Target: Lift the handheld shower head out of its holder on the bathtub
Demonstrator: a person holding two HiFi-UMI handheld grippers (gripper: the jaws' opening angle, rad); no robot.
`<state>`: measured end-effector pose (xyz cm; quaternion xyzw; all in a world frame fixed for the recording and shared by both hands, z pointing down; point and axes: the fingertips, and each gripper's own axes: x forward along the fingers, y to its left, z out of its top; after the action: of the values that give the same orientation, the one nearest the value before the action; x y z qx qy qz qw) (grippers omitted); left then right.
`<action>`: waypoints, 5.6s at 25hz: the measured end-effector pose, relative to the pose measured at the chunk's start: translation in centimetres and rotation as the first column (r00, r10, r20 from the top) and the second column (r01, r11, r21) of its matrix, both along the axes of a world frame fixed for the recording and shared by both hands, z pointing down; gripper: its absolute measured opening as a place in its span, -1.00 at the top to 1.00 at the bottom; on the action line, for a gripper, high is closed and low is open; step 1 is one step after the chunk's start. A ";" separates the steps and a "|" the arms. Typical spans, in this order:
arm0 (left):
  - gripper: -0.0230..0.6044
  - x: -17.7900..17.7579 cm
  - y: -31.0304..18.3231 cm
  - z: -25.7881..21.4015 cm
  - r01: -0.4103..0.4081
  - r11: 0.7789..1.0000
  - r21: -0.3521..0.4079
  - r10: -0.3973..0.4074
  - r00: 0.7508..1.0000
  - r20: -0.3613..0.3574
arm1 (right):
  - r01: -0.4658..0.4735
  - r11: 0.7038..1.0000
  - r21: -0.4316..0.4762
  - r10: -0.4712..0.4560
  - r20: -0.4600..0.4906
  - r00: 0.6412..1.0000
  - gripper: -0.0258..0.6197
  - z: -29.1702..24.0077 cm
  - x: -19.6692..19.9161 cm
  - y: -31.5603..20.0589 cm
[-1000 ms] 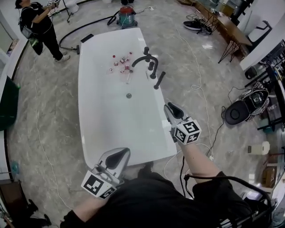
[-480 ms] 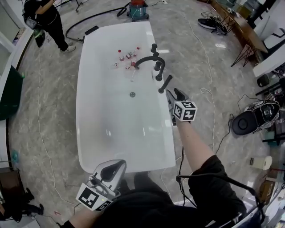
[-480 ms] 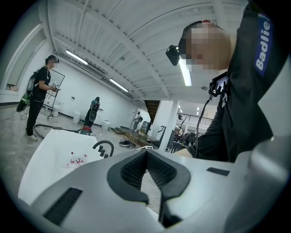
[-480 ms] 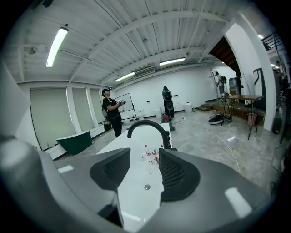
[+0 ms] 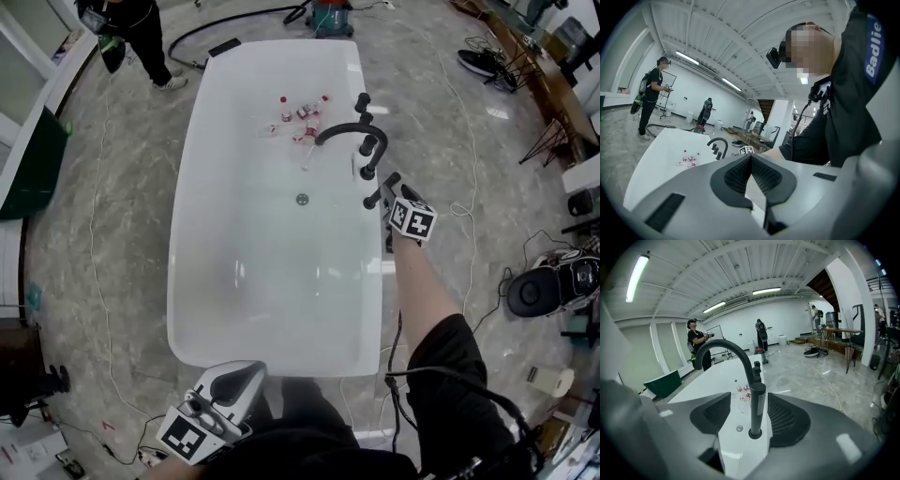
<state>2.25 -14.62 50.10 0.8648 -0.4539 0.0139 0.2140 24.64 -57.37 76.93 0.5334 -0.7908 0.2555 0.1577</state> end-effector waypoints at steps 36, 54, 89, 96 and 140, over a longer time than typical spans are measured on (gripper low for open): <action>0.93 -4.4 7.3 -3.4 0.000 0.999 0.034 0.002 0.999 -0.050 | 0.028 0.989 0.143 -0.016 -0.085 0.996 0.51 -12.7 0.5 8.0; 0.93 -7.2 11.6 -8.2 -0.110 0.983 0.147 0.127 0.985 -0.114 | 0.040 0.969 0.243 -0.028 -0.054 0.998 0.51 -23.6 -4.0 25.0; 0.93 -10.7 16.8 -12.0 -0.295 0.925 0.238 0.325 0.941 -0.095 | 0.300 0.892 0.338 -0.322 0.011 0.947 0.51 -35.0 -19.5 53.7; 0.93 -10.3 18.0 -11.7 -0.328 0.916 0.232 0.353 0.932 -0.080 | 0.339 0.864 0.371 -0.375 0.027 0.926 0.49 -36.8 -22.3 57.5; 0.93 -5.1 19.7 -11.6 -0.379 0.901 0.212 0.396 0.918 -0.040 | 0.413 0.820 0.396 -0.469 0.050 0.882 0.49 -38.6 -22.3 61.6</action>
<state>-2.89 5.06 38.52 0.9547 -0.2628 -0.0251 0.1375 2.35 4.24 38.33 0.3356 -0.9359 0.0945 0.0503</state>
